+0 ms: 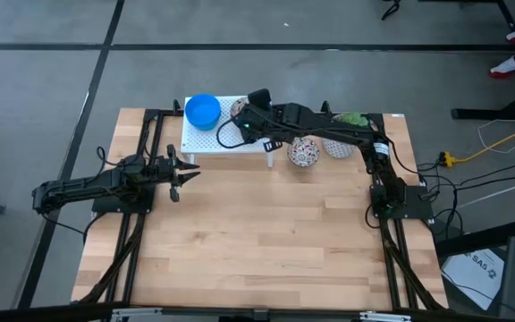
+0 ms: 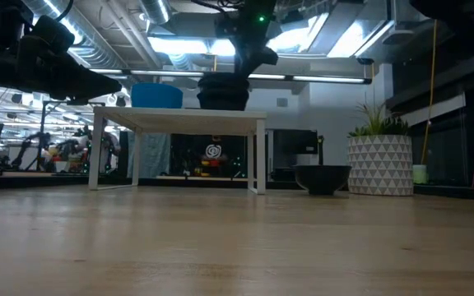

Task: Pick & Place Mini bowls
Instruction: Stack the patterned black bowl on the patterned black bowls on the shelf

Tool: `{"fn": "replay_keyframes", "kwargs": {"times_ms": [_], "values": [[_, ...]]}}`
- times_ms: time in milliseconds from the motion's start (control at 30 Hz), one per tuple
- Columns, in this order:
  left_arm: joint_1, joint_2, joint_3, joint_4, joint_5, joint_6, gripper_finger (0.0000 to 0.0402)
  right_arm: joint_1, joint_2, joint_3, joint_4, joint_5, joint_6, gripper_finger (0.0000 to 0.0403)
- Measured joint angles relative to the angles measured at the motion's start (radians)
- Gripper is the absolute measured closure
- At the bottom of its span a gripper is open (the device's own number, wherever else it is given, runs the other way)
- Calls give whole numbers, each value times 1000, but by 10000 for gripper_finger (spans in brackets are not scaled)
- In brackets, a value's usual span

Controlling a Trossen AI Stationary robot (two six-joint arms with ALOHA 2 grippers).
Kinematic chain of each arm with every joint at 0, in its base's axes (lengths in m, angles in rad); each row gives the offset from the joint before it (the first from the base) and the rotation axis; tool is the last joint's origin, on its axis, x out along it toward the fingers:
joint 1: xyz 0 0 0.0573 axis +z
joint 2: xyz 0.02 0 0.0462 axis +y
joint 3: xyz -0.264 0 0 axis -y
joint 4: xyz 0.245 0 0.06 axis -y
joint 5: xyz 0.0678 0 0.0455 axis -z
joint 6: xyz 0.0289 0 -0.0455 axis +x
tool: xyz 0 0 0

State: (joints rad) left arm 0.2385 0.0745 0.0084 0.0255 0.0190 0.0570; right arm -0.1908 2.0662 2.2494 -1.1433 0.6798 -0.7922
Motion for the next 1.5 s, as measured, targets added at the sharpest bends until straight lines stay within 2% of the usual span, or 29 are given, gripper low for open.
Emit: {"fn": "replay_keyframes", "kwargs": {"times_ms": [133,333,633,767,1000,1233,1367,1500], "values": [[0,0,0,0,0,0,315,12,-1,36,-29,-41,10,226],[0,0,0,0,0,0,315,27,-18,102,-110,-160,142,211],[0,0,0,0,0,0,315,30,-43,96,-432,-343,490,211],[0,0,0,0,0,0,315,50,-42,78,-427,-409,549,211],[0,0,0,0,0,0,315,107,-42,23,-427,-412,611,211],[0,0,0,0,0,0,315,160,-50,-156,-423,-413,651,211],[0,0,0,0,0,0,315,168,-113,-336,-396,-357,696,211],[0,0,0,0,0,0,315,168,-211,-550,-264,-306,757,211]]}}
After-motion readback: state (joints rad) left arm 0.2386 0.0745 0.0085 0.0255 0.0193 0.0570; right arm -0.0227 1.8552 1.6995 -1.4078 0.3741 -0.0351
